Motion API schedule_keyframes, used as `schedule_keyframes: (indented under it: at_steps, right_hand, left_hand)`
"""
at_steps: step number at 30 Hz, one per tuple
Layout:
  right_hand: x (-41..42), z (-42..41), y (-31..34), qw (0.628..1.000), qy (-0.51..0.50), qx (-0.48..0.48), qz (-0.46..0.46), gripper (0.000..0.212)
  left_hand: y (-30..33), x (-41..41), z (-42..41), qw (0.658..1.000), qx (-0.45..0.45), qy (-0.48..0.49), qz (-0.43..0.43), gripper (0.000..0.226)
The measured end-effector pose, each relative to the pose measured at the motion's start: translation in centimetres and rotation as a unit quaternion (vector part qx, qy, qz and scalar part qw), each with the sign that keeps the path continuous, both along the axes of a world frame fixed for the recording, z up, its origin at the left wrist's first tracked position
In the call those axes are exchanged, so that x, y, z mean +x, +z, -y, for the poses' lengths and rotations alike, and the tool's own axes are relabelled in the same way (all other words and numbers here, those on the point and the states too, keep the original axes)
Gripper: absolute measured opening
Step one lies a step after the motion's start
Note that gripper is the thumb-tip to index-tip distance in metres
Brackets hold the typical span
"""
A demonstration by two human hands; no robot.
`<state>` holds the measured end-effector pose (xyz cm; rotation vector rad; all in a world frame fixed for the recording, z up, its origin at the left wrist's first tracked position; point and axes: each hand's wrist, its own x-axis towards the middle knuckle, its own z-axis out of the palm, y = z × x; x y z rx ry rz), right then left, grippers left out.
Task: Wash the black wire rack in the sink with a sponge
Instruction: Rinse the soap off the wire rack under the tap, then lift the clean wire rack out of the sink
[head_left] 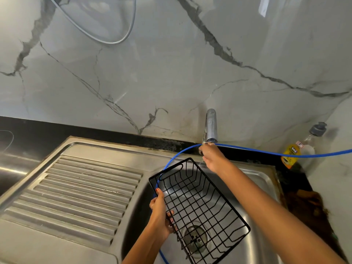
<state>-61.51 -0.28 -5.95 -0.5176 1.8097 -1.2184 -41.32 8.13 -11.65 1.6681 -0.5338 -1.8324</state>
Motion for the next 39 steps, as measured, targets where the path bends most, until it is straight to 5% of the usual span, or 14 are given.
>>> schedule_keyframes:
  at_steps: [9, 16, 23, 26, 29, 32, 34, 39]
  right_hand:
    - [1.4, -9.7, 6.8, 0.953, 0.296, 0.038, 0.057, 0.024]
    - [3.2, -15.5, 8.6, 0.908, 0.409, 0.083, -0.046, 0.029]
    - [3.6, -18.2, 12.2, 0.838, 0.397, 0.052, -0.372, 0.032]
    - [5.4, -20.5, 12.6, 0.868, 0.412, 0.019, -0.277, 0.034]
    - [8.9, -22.7, 9.0, 0.865, 0.417, 0.016, -0.281, 0.038]
    - [12.2, -24.3, 4.2, 0.898, 0.328, -0.033, -0.292, 0.011]
    - [12.8, -24.7, 2.4, 0.925, 0.251, -0.083, -0.273, 0.012]
    - [12.9, -25.0, 3.1, 0.925, 0.19, -0.197, -0.263, 0.016]
  left_hand:
    - [2.2, -1.5, -2.3, 0.999, 0.018, -0.027, 0.003, 0.066]
    - [4.3, -1.5, -3.7, 0.999, -0.013, -0.035, 0.012, 0.07]
    - [7.0, -0.4, -3.9, 0.998, -0.069, -0.01, -0.01, 0.077]
    - [8.4, 0.1, -3.9, 0.995, -0.101, 0.009, -0.003, 0.084]
    - [9.2, 0.1, -4.8, 0.994, -0.11, 0.025, 0.008, 0.099]
    - [10.2, -0.3, -6.6, 0.994, -0.098, 0.025, 0.044, 0.117]
    - [10.3, -0.5, -7.0, 0.992, -0.1, 0.023, 0.071, 0.135]
    - [12.7, -0.2, -7.7, 0.977, -0.181, 0.002, 0.116, 0.128]
